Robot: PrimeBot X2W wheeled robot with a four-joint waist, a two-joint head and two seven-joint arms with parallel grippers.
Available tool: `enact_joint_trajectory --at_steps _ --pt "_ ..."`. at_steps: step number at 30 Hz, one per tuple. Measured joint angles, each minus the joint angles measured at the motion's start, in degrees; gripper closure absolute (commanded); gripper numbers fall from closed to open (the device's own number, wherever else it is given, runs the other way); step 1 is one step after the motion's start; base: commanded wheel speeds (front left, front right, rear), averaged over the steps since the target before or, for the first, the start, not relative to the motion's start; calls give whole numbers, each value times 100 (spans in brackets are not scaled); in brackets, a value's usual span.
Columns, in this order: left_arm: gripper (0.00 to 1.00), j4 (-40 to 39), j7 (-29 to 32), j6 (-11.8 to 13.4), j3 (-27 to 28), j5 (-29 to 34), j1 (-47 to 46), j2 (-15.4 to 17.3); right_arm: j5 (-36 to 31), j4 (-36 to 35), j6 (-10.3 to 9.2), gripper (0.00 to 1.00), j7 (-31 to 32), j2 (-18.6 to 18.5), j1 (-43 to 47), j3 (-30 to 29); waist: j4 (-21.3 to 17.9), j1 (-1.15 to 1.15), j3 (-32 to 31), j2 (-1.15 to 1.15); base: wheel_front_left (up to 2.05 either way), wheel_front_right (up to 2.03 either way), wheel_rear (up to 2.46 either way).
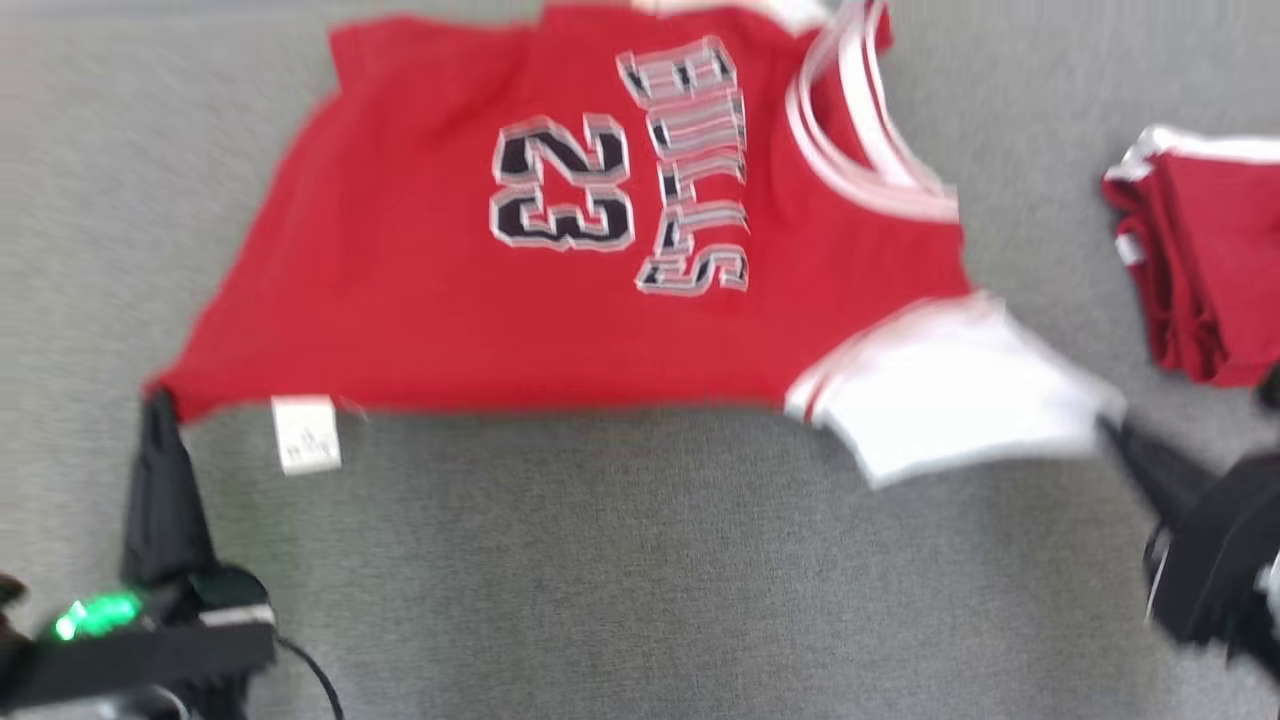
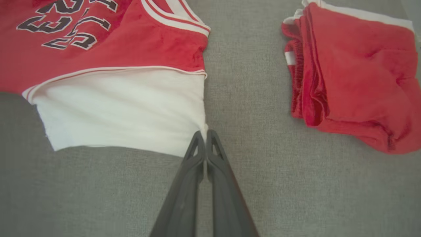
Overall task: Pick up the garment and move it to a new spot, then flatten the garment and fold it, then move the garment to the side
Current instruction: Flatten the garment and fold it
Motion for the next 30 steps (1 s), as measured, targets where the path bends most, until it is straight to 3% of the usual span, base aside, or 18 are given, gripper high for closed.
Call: enact_joint_trajectory --at_steps 5,12,21,30 --pt "100 137 0 -1 148 477 655 -527 -38 -323 0 100 666 167 1143 46 146 0 -642 0 0 0 0" --pt "100 215 0 0 260 904 1382 -727 -77 -372 0 100 793 520 1575 76 259 1 -1012 0 0 0 0" --pt "100 538 127 121 -123 1225 1950 -777 -278 -176 0 100 1163 746 2254 -148 383 2 -1190 1 0 0 0" --pt "100 546 713 344 -364 1548 2239 -486 -406 -219 0 100 1404 903 2493 -403 454 3 -1268 2 0 0 0"
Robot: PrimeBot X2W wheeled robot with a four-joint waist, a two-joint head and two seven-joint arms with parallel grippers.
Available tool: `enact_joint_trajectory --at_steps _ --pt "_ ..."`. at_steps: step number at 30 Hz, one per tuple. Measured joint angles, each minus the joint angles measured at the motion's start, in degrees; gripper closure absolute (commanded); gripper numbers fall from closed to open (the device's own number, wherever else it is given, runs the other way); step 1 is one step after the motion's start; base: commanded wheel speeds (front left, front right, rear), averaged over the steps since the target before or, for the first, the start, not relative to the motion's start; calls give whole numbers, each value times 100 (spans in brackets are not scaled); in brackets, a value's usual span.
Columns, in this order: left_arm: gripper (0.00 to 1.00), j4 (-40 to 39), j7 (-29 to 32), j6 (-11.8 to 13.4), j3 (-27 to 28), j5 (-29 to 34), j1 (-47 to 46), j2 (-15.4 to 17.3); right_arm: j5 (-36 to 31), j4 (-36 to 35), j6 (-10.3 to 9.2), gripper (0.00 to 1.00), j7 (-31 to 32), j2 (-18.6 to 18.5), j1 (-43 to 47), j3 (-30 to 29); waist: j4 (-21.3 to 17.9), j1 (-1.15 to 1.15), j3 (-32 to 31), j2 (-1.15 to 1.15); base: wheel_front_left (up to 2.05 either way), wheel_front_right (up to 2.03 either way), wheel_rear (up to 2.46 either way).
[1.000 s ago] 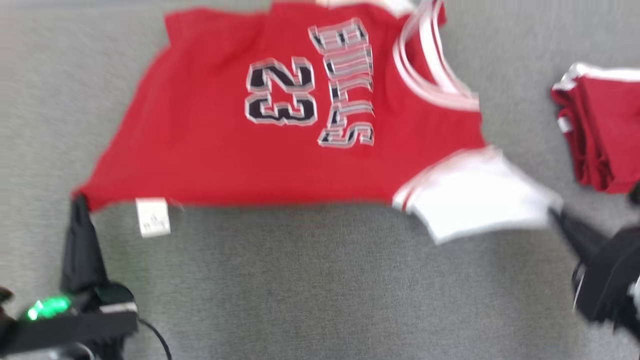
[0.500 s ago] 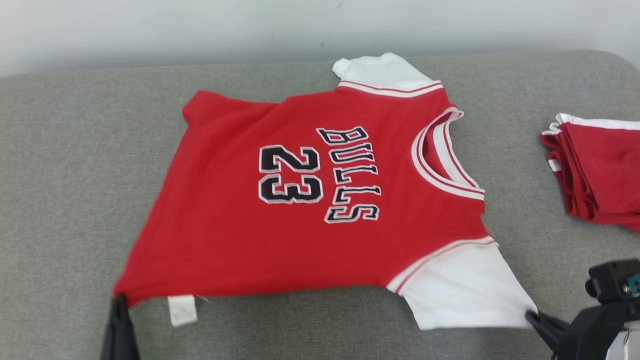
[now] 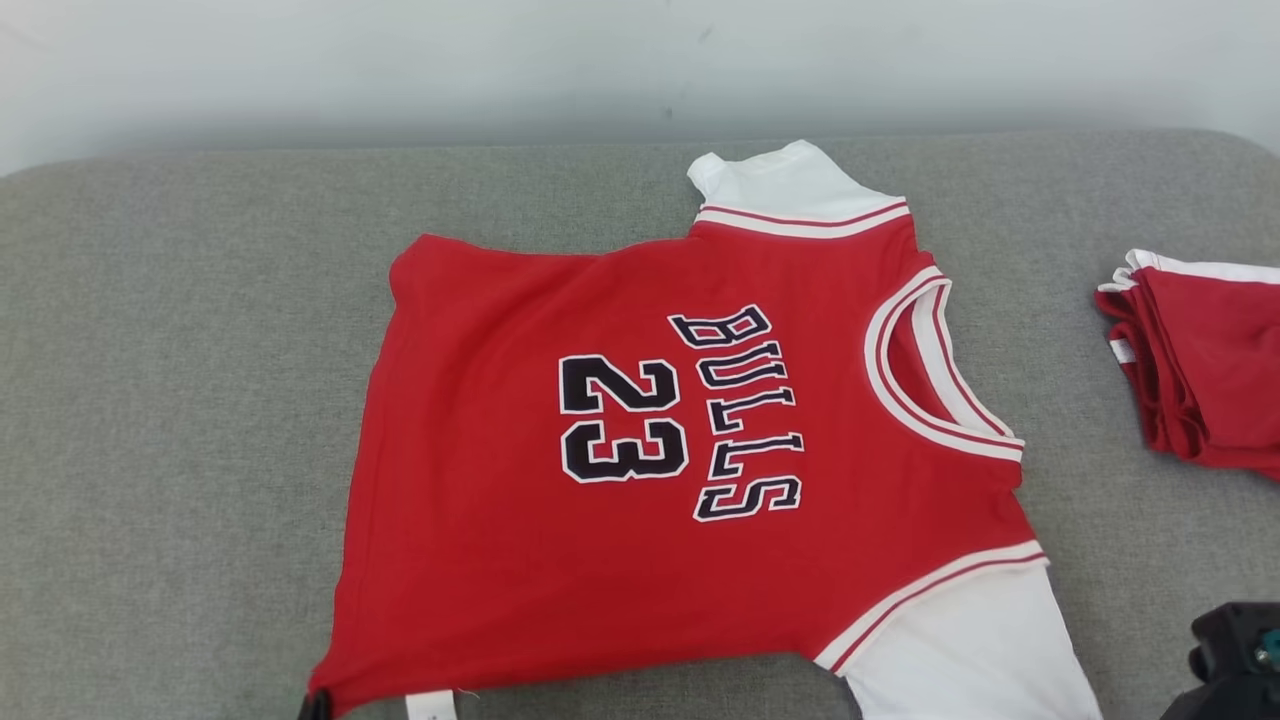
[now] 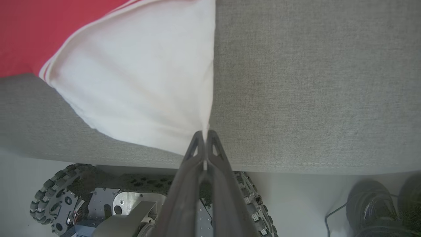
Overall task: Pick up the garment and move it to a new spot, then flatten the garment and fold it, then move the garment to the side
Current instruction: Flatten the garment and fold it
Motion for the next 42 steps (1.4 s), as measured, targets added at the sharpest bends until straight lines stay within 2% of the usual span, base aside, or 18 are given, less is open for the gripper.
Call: enact_joint_trajectory --at_steps 6,13,19,30,36,42 --pt "100 -146 312 88 -89 175 96 230 116 -164 0 100 237 78 228 -146 33 0 -64 0 0 0 0" --pt "100 -307 506 20 -224 308 -208 474 653 -260 0 100 -379 -26 -369 187 6 0 -82 0 0 0 0" --pt "100 -231 703 7 -377 550 -952 645 650 219 -1 100 -877 -224 -1204 359 10 0 -66 0 0 0 0" --pt "100 377 1163 209 -594 768 -2047 686 261 1473 -1 100 -1863 -437 -2746 776 78 0 195 0 0 0 0" --pt "100 657 1246 199 -721 878 -2332 701 148 2011 -1 100 -2347 -535 -3155 1023 147 1 316 0 0 0 0" --pt "100 829 1194 163 -742 878 -2479 700 47 2238 -1 100 -2761 -665 -3387 1146 174 1 403 1 0 0 0"
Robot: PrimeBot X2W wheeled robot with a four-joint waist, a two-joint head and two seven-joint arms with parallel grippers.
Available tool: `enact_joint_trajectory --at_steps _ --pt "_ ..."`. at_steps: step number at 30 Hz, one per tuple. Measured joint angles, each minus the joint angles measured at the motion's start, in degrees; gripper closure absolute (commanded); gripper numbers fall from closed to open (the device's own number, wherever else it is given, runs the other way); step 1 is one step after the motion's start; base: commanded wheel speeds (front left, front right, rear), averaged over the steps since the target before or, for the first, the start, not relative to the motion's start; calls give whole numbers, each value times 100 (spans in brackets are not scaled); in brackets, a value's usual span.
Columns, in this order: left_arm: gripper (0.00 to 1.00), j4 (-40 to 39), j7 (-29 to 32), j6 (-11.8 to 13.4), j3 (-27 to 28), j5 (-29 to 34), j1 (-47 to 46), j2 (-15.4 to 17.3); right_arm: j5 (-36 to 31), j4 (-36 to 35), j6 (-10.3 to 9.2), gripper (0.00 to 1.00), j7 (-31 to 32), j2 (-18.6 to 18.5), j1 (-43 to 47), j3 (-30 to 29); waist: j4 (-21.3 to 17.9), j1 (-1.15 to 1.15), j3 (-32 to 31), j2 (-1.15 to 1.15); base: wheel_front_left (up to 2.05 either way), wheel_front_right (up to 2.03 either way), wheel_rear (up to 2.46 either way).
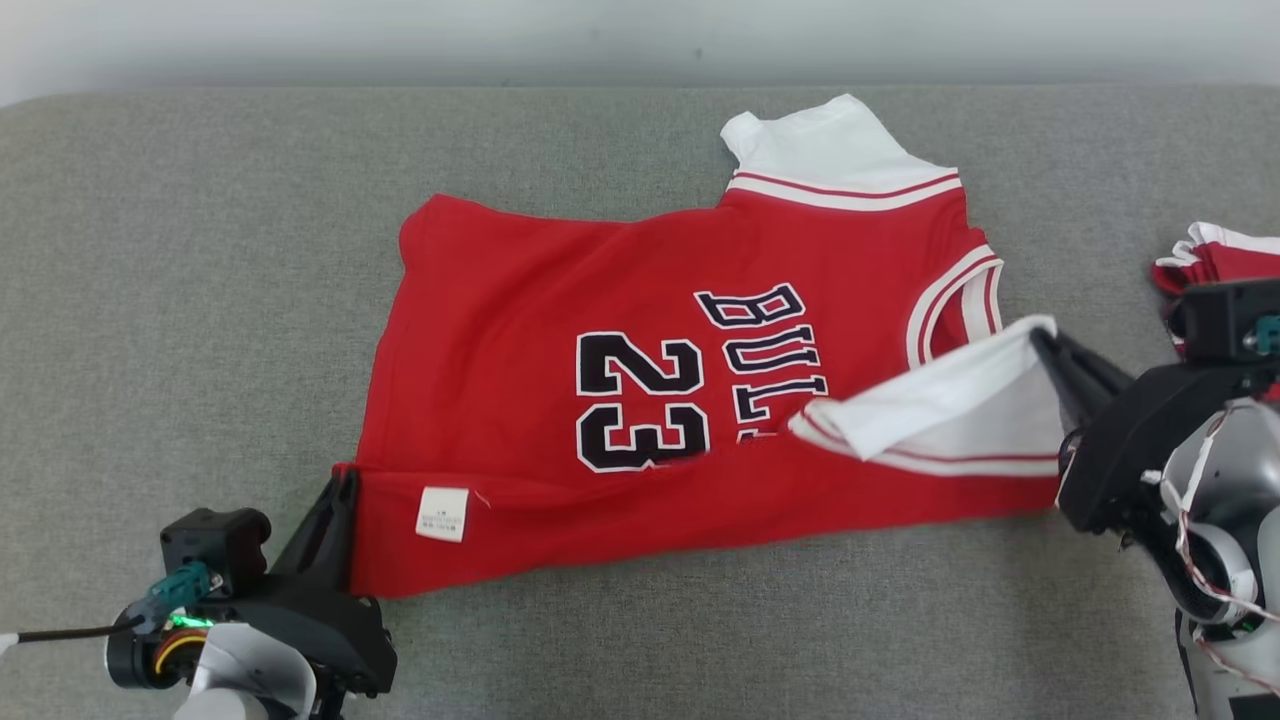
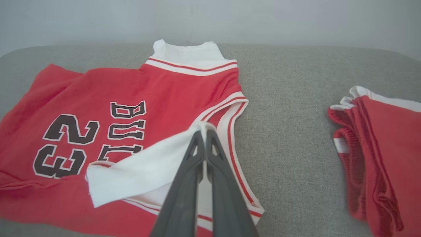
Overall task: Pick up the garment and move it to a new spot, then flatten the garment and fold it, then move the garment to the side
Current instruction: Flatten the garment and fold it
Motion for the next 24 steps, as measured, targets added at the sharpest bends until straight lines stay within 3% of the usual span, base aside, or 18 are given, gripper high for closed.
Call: enact_joint_trajectory --at_steps 13,14,15,16,19,21,24 --pt "100 326 -55 52 -34 2 -238 22 -42 347 0 100 -539 -145 -332 212 -19 0 113 0 0 0 0" --pt "82 350 -110 73 -45 15 -275 23 -57 406 0 100 -600 -163 -405 257 -22 0 129 0 0 0 0" --pt "29 367 -134 96 -55 37 -275 22 -71 428 0 100 -643 -170 -439 283 -21 0 136 0 0 0 0" --pt "0 388 -152 99 -63 46 -275 22 -82 467 0 100 -666 -171 -472 300 -20 0 144 0 0 0 0" --pt "0 443 -196 147 -76 65 -292 19 -105 591 0 100 -723 -179 -538 355 -6 -1 167 0 0 0 0" --pt "0 459 -246 168 -76 64 -304 4 -174 657 0 0 -824 -177 -586 330 12 -1 182 0 0 0 0" --pt "0 465 -360 215 -52 64 -301 -3 -290 750 0 0 -988 -136 -680 260 46 -1 194 0 0 0 0"
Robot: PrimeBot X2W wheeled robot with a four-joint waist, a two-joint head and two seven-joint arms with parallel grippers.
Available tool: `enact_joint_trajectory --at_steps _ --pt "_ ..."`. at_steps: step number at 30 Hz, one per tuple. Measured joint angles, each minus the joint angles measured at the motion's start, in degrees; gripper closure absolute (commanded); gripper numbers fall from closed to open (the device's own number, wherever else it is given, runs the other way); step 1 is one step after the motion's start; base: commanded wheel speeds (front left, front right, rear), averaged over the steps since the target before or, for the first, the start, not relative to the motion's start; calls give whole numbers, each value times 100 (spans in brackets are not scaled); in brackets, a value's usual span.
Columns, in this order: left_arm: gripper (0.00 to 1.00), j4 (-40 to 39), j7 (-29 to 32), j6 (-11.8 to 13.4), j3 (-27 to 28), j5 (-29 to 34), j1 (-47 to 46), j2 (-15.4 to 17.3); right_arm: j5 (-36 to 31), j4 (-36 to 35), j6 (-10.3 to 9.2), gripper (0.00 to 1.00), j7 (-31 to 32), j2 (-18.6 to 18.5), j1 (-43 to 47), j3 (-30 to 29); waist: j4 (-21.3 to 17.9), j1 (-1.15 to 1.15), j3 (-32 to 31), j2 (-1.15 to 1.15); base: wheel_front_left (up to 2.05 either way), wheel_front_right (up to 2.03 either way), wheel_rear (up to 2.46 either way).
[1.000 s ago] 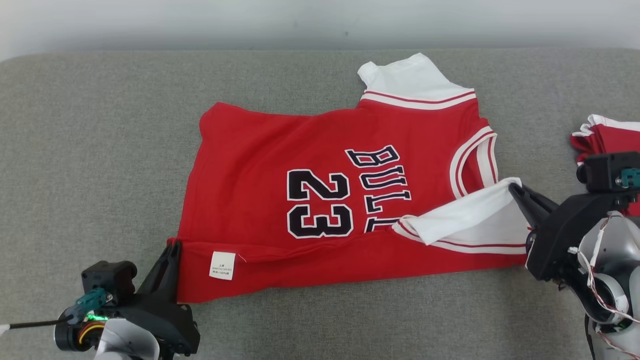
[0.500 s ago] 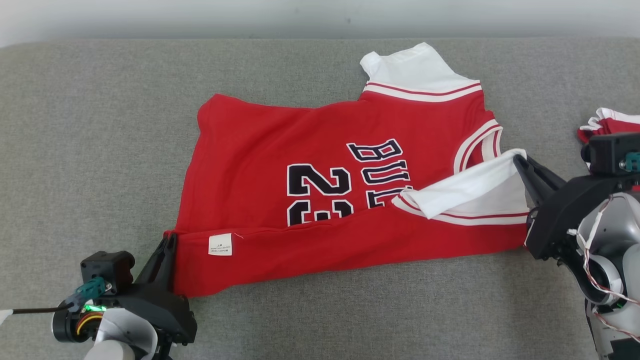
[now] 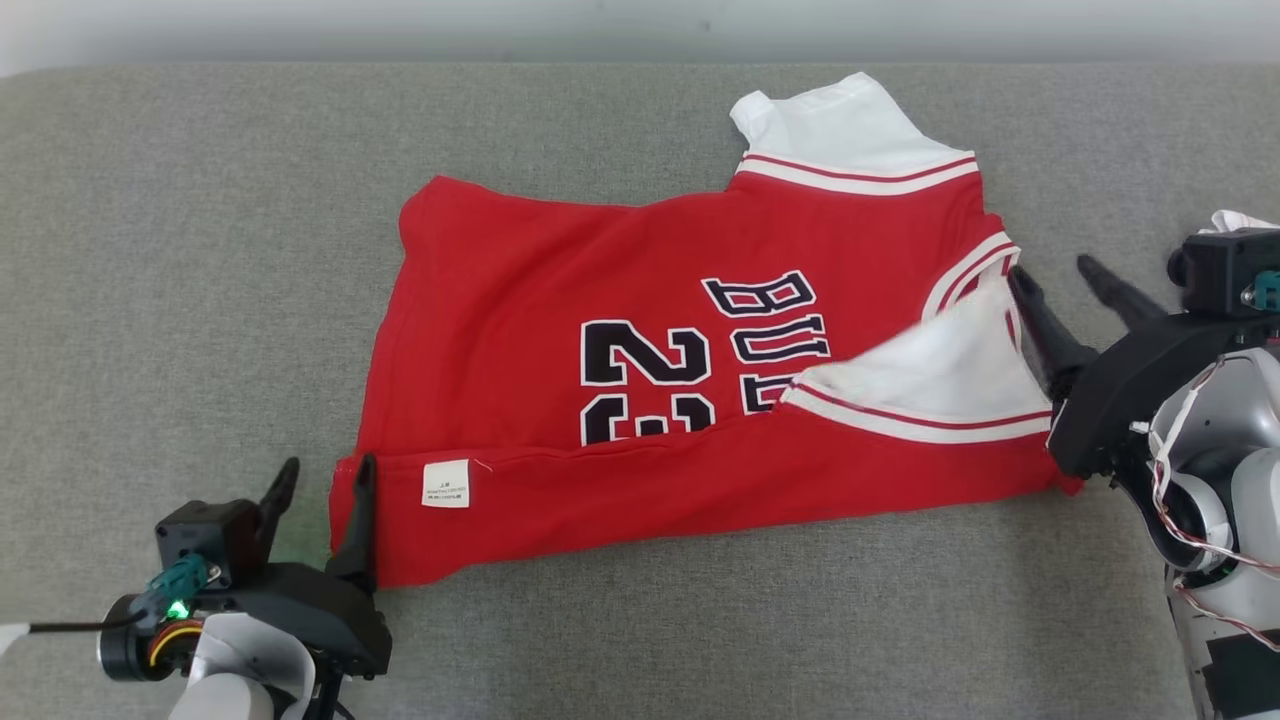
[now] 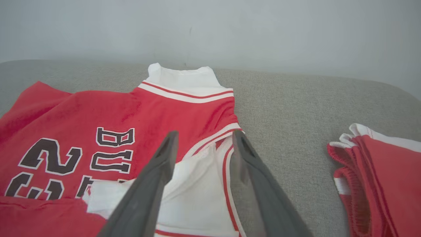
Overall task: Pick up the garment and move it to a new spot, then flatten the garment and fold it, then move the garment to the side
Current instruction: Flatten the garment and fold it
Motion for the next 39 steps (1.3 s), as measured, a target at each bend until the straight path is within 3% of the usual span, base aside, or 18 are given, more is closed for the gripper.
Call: enact_joint_trajectory --at_steps 6,13,19,30,39 --pt "0 -144 -271 171 103 35 183 25 -209 11 0 0 -141 64 -48 -136 33 0 -65 0 0 0 0" --pt "0 -549 -20 275 20 -27 697 2 -412 -650 0 0 1300 12 931 -466 55 -1 -203 0 0 0 0" --pt "0 -523 409 283 -152 -78 739 -34 -605 -1265 0 0 1816 193 1439 -843 1 -1 -191 0 0 0 0" --pt "0 -134 630 436 -354 115 531 35 -921 -915 0 0 2084 524 1512 -1005 -53 -1 -87 -1 0 0 0" --pt "0 66 689 543 -369 92 430 -11 -1114 -553 0 0 1819 722 1397 -1100 -19 -1 -71 -1 0 0 0"
